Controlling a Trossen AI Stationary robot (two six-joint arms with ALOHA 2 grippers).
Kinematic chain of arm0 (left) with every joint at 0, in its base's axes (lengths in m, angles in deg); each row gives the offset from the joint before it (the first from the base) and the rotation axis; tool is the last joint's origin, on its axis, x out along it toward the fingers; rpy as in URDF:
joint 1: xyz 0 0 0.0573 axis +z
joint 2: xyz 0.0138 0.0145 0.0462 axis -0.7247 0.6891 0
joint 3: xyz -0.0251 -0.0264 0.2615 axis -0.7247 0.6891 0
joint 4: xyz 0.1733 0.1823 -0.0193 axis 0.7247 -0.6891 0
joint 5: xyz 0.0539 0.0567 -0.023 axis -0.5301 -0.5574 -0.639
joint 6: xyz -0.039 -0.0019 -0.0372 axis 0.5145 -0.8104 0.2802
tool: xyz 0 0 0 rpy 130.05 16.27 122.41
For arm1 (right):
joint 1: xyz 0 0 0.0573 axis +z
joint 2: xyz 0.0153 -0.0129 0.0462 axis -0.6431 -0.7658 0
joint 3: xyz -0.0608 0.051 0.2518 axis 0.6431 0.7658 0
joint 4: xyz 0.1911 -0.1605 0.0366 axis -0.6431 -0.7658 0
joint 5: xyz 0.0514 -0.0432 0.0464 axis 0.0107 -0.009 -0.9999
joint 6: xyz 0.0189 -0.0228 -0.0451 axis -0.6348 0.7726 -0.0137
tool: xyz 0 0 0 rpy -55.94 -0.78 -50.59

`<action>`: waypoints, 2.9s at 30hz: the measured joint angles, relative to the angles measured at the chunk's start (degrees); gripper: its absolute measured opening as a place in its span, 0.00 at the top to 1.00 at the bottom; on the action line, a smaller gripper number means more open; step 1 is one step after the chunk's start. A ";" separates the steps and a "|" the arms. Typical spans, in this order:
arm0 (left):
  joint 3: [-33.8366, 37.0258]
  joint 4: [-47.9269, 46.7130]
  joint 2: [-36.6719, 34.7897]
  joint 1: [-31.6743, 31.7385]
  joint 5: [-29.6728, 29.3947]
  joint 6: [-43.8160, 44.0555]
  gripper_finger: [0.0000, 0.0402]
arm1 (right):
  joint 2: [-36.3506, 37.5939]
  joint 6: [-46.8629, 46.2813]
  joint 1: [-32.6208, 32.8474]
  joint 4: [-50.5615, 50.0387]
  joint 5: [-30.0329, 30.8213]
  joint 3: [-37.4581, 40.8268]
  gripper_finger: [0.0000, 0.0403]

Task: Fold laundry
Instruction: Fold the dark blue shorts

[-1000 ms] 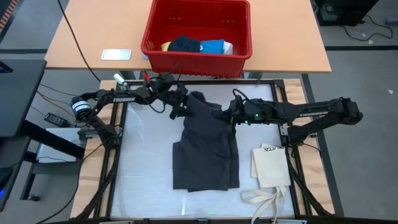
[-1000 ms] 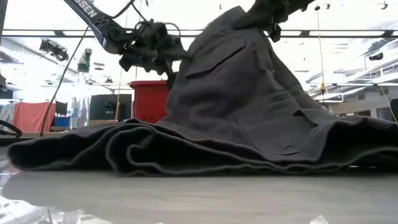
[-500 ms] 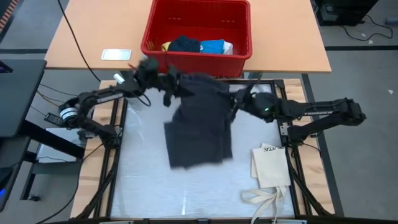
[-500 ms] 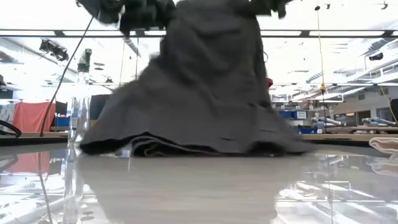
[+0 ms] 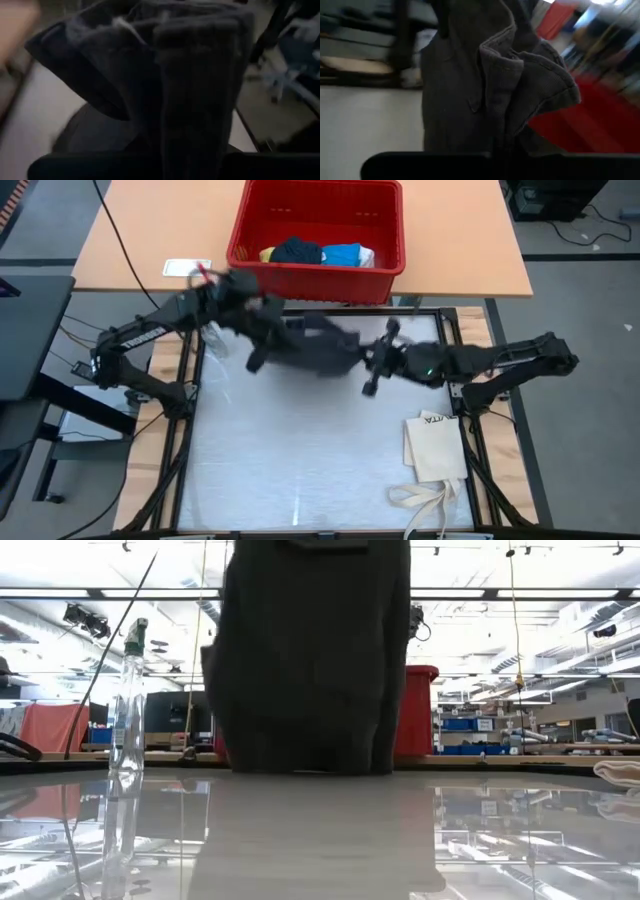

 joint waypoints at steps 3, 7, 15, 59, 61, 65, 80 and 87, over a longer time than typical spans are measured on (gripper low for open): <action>5.89 -3.85 -0.04 -6.66 -3.75 5.55 0.91 | -2.93 -14.53 3.76 -1.04 -4.62 3.89 0.93; 20.49 3.17 0.07 -16.75 -7.52 15.92 0.91 | -8.90 -29.18 9.29 1.84 -10.08 9.15 0.93; 42.89 28.84 0.07 -26.21 -7.77 42.24 0.91 | -21.41 -47.65 14.52 16.08 -15.38 13.20 0.93; 32.94 24.95 13.59 21.61 -25.77 20.19 0.80 | -16.75 -46.56 -25.31 0.20 -19.00 13.33 0.47; 32.94 23.86 11.81 21.61 -25.73 20.22 0.72 | -16.75 -47.58 -24.59 -0.07 -20.05 13.32 0.48; 32.94 21.97 7.38 22.11 -25.73 20.22 0.55 | -16.75 -49.48 -23.15 -0.13 -22.12 13.31 0.50; 32.88 35.21 7.40 13.74 -15.98 19.20 0.51 | -16.19 -57.31 -19.63 -4.46 -25.47 13.20 0.50; 32.92 39.45 18.79 11.08 -14.00 19.89 0.59 | -15.79 -61.36 -16.13 -4.46 -21.27 13.20 0.51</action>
